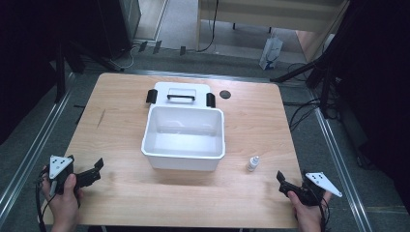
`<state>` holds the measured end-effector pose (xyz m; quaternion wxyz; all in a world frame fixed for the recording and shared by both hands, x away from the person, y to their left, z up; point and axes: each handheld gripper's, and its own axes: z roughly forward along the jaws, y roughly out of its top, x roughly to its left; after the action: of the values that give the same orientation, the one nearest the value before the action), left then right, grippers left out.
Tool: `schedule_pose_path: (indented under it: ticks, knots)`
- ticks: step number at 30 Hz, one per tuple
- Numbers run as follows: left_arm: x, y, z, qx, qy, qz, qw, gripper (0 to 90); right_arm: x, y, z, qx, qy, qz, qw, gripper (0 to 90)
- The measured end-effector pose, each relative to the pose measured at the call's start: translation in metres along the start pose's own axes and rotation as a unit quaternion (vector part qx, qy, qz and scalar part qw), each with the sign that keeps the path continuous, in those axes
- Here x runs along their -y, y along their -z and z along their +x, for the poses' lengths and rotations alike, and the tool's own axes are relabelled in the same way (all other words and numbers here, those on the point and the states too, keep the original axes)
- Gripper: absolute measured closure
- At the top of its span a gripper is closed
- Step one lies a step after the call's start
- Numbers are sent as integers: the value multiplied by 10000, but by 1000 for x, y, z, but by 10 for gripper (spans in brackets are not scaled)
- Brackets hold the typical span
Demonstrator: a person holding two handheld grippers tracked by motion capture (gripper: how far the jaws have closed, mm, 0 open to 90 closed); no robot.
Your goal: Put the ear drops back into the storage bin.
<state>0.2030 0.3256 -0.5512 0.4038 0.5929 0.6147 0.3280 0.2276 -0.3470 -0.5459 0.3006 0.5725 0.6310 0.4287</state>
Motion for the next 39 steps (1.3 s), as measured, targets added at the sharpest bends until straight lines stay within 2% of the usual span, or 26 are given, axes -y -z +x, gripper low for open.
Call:
schedule_pose_path:
  ticks: [5, 6, 13, 17, 18, 19, 22, 23, 27, 29, 30, 31, 32, 33, 35, 36, 37, 38, 39]
  knots:
    - [0, 0, 0, 17, 6, -32, 10000, 0, 0, -1, 1, 27, 73, 68, 9999, 49]
    - [0, 1, 0, 19, 6, -37, 10000, 0, -1, -2, 2, 5, 159, 138, 9998, 55]
    - [0, 1, 0, 19, 31, -51, 10000, 0, -6, -1, 4, -68, 257, 309, 9992, 109]
    - [1, 1, 0, 18, 36, -56, 10000, 0, -13, 0, 9, -208, 505, 429, 9976, 122]
    - [1, 1, 0, 18, 36, -56, 10000, 0, -13, 0, 9, -208, 505, 429, 9976, 122]
    - [1, 1, 0, 33, 27, -47, 10000, 0, -19, 1, 12, -333, 637, 469, 9963, 128]
    - [1, 2, 0, 26, 11, -40, 10000, 0, -24, 1, 15, -363, 728, 571, 9950, 130]
    - [1, 1, 0, 34, 19, -40, 10000, 0, -30, 2, 16, -397, 896, 690, 9928, 133]
    - [1, 1, 0, 45, 30, -22, 10000, 0, -44, 2, 17, -431, 1152, 974, 9876, 137]
    - [1, 1, 0, 38, 21, -21, 10000, 0, -53, 2, 18, -478, 1348, 1116, 9834, 137]
    - [1, 1, 0, 38, 21, -21, 10000, 0, -53, 2, 18, -478, 1348, 1116, 9834, 137]
    - [1, 1, 0, 41, 11, -30, 10000, 0, -55, 2, 18, -506, 1396, 1172, 9819, 139]
    - [1, 1, 0, 43, 17, -27, 10000, 0, -63, 1, 21, -604, 1601, 1352, 9759, 165]
    - [1, 1, 0, 38, 17, -18, 10000, 0, -65, 1, 22, -634, 1702, 1392, 9735, 171]
    - [1, 1, 0, 40, 20, -16, 10000, 0, -71, -1, 25, -739, 1936, 1537, 9661, 171]
    - [1, 1, 0, 40, 20, -16, 10000, 0, -71, -1, 25, -739, 1936, 1537, 9661, 171]
    - [1, 1, 0, 43, 34, -14, 10000, 0, -79, -4, 29, -835, 2099, 1662, 9599, 173]
    - [1, 1, 0, 40, 34, -18, 10000, 0, -79, -4, 29, -835, 2099, 1662, 9599, 173]
    - [1, 1, 0, 48, 39, -11, 10000, 0, -87, -7, 31, -923, 2181, 1744, 9558, 186]
